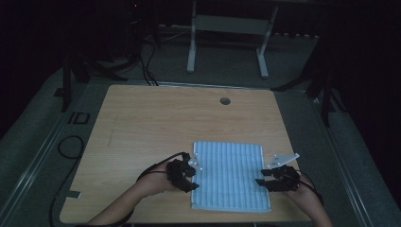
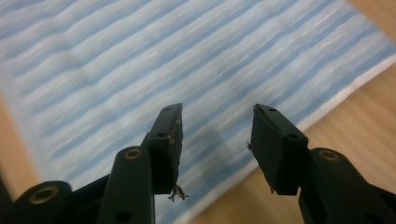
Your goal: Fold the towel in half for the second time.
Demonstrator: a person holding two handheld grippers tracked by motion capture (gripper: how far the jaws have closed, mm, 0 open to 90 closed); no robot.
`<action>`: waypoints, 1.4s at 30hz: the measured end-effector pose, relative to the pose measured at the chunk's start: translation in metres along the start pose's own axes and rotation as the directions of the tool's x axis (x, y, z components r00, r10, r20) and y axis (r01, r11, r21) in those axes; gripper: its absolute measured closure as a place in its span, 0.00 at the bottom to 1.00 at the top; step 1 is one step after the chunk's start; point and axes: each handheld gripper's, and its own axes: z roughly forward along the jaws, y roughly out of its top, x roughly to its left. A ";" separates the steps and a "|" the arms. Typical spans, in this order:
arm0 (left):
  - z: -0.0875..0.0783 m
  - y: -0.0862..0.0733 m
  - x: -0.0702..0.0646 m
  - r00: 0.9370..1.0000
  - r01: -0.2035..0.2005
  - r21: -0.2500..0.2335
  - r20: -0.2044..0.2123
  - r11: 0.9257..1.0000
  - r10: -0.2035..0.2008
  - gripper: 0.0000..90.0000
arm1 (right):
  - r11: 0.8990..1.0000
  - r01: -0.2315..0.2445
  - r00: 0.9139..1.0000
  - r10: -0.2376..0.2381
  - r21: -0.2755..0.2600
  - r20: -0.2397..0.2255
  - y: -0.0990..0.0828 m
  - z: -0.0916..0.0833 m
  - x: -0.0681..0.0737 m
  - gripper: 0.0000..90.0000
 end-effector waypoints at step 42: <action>-0.004 -0.049 0.066 0.984 0.179 0.026 -0.015 0.983 -0.179 0.51 | 0.990 0.106 0.992 -0.099 0.092 -0.076 0.089 0.092 -0.008 0.52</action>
